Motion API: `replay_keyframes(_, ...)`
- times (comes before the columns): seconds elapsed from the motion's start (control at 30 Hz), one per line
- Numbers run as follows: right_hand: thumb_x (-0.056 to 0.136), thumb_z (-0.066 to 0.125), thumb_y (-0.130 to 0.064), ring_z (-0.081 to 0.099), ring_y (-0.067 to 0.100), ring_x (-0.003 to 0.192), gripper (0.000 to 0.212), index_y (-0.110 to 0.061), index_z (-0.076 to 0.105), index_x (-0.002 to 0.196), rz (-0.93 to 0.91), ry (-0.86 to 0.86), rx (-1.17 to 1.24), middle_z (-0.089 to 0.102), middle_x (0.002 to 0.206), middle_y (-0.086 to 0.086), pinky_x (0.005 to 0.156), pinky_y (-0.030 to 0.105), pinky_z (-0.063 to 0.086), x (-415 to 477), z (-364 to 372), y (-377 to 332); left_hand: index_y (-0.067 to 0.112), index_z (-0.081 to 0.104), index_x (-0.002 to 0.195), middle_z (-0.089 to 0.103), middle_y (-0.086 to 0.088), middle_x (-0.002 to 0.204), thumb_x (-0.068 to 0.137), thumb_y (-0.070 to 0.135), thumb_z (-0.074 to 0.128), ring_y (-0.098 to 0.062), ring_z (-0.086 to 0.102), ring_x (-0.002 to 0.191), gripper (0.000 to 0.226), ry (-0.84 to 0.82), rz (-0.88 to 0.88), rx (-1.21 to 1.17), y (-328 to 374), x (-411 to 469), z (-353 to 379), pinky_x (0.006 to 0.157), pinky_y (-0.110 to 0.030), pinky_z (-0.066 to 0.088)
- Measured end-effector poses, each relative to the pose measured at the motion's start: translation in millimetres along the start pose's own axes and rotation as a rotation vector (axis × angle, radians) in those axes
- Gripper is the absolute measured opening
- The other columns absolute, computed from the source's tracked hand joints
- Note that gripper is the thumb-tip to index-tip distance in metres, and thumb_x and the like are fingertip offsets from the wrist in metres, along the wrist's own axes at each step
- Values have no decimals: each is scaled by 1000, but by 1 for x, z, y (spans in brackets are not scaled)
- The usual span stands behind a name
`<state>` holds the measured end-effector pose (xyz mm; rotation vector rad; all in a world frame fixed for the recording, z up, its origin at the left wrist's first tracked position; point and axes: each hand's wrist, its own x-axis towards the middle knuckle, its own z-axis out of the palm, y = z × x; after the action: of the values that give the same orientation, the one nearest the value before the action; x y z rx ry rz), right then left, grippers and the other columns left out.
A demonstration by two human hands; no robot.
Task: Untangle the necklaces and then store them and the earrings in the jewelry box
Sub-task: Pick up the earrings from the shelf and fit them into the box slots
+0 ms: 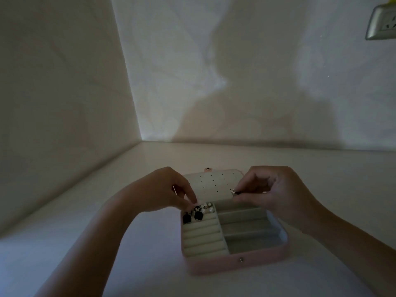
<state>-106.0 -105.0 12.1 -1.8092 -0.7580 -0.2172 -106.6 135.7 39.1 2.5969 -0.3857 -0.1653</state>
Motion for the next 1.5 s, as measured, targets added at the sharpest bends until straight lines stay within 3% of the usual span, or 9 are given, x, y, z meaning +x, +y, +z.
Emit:
replay_keyframes(0.2, 65, 80, -12, 72, 11, 77, 14, -16, 76, 78, 41, -50, 45, 75, 78, -3, 71, 15, 53, -3, 7, 6, 30, 71, 76, 38, 13, 43, 77, 24, 78, -4, 30, 42, 9, -29, 62, -43, 4, 1, 6, 46, -9, 27)
replay_keyframes(0.7, 60, 80, -23, 72, 9, 74, 17, -17, 76, 76, -30, -26, 48, 75, 75, -5, 71, 14, 53, -5, 14, 10, 29, 70, 72, 41, 16, 41, 79, 29, 76, -3, 34, 43, 9, -25, 33, 72, 5, 1, 10, 47, -10, 27)
replay_keyframes(0.8, 64, 81, -26, 71, 6, 71, 15, -19, 75, 75, -174, 44, -50, 74, 75, -10, 69, 17, 55, -5, 13, 11, 26, 72, 74, 56, 18, 50, 80, 34, 72, 2, 44, 46, 10, 72, 64, -126, 14, 1, 9, 50, -7, 34)
replay_keyframes(0.93, 78, 73, -29, 68, 1, 74, 15, -14, 73, 80, -468, 77, -288, 71, 79, -11, 65, 20, 55, -5, 13, 13, 9, 76, 86, 73, -3, 75, 73, 40, 66, -11, 63, 65, 35, -63, 50, -615, 28, -3, 11, 56, -16, 46)
replay_keyframes(1.03, 81, 72, -25, 67, 1, 76, 14, -12, 73, 80, -548, 105, -347, 71, 80, -7, 65, 22, 55, -5, 13, 15, 10, 76, 85, 74, -6, 79, 66, 39, 70, -12, 66, 70, 35, -78, 25, -671, 28, -2, 14, 60, -17, 48)
replay_keyframes(1.27, 79, 74, -22, 66, -3, 76, 10, -12, 73, 79, -555, 75, -347, 71, 80, -7, 69, 12, 51, -6, 14, 16, 21, 77, 79, 71, -4, 76, 63, 28, 75, -8, 61, 66, 17, -87, 63, -732, 31, -3, 16, 59, -16, 46)
replay_keyframes(1.5, 81, 72, -22, 67, -1, 79, 10, -13, 76, 84, -560, 63, -330, 72, 84, -7, 71, 15, 53, -5, 14, 18, 12, 71, 89, 71, 0, 75, 73, 13, 72, -5, 63, 64, 16, -99, 45, -763, 30, -2, 17, 58, -13, 47)
